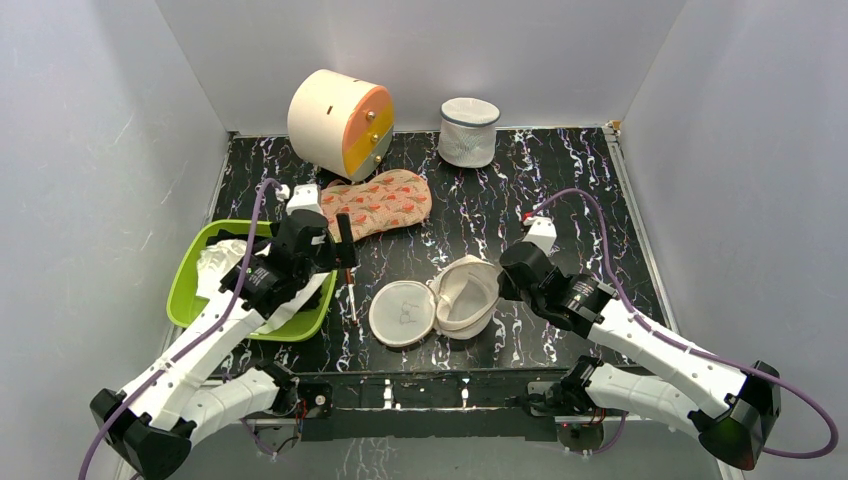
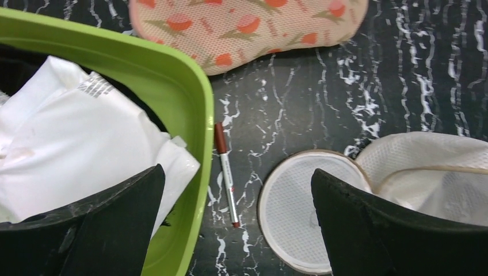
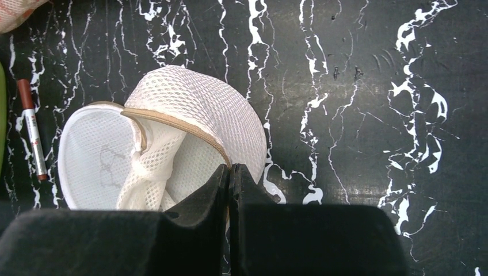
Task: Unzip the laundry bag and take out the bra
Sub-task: Place the bra in the bin, then close the laundry bag at the center of the board.
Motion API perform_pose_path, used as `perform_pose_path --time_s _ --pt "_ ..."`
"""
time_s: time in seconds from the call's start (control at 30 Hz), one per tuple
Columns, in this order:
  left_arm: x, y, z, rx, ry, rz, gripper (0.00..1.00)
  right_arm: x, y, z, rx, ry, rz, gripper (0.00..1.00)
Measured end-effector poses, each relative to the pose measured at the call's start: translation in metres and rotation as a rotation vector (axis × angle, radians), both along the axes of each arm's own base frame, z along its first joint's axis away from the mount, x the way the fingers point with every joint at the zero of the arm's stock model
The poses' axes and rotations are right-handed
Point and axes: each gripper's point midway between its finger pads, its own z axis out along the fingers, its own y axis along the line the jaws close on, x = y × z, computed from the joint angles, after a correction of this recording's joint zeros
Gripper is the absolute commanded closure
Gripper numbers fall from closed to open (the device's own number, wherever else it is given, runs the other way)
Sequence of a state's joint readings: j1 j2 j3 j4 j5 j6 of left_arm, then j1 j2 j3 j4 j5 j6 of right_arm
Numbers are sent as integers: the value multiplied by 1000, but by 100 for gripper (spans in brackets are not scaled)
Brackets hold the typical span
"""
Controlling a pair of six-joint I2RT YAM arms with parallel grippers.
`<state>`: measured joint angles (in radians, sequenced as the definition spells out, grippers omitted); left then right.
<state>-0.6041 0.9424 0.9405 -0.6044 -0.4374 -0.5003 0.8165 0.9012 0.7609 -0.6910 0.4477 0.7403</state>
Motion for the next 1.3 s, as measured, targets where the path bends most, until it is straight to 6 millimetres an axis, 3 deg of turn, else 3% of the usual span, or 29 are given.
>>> perform_pose_path --time_s 0.1,0.23,0.33,0.47,0.57,0.7,0.77,0.9,1.0,1.17,1.3 --pt "0 -13 10 -44 -9 -60 2 0 -5 -2 -19 5 -17 85" --pt "1 -38 20 -98 -36 -201 2 0 -11 -6 -57 21 -48 72" --pt "6 -59 37 -131 -92 -328 2 1 -17 -2 -86 27 -70 54" --pt "29 -87 94 -165 -280 -453 2 5 -18 23 -99 -8 -58 23" --pt "49 -94 141 -172 -474 -463 2 11 -12 54 -85 -68 -10 7" --pt "77 -82 200 -141 -739 -352 2 15 3 96 -58 -147 106 2" --pt "93 -67 211 -122 -786 -268 2 14 12 104 -53 -164 172 2" --pt "134 -17 202 -38 -771 -49 2 14 41 96 -71 -140 335 2" --pt "146 11 172 53 -726 41 2 5 72 76 -107 -97 472 2" --pt "143 24 133 141 -665 29 2 -46 149 43 -206 -103 808 2" --pt "141 26 129 183 -681 10 2 -70 187 0 -423 -148 994 3"
